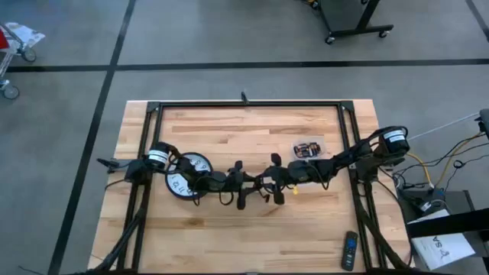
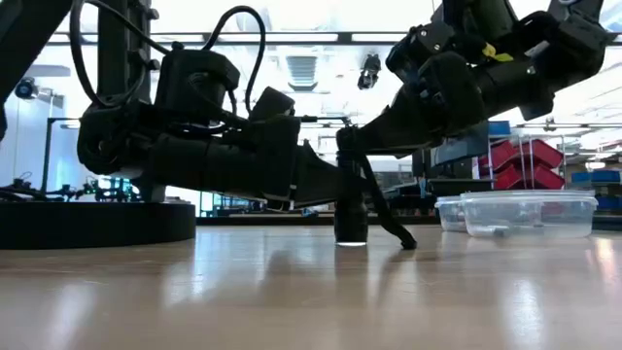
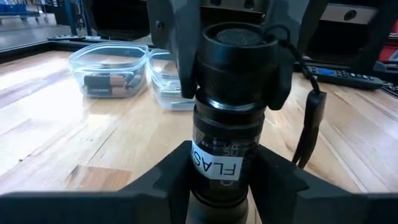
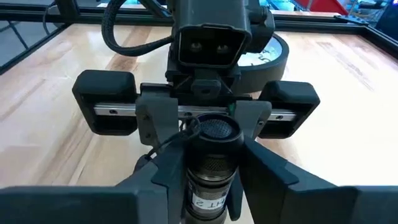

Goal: Insert battery
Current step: Close the black battery compartment

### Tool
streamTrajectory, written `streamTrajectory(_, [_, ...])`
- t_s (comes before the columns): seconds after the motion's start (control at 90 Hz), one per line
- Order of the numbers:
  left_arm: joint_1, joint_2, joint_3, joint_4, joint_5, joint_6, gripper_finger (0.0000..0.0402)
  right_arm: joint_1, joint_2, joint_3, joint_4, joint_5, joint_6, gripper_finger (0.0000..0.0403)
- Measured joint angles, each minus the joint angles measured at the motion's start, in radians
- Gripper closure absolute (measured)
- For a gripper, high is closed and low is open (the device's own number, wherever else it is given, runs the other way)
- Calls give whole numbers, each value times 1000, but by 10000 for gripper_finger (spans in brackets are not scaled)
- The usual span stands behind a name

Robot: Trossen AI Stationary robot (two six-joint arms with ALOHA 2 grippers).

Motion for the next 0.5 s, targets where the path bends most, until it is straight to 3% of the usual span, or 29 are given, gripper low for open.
streamTrajectory(0.5, [0, 0, 0, -2, -2, -3, 280, 3, -3, 4, 5, -4, 1, 225])
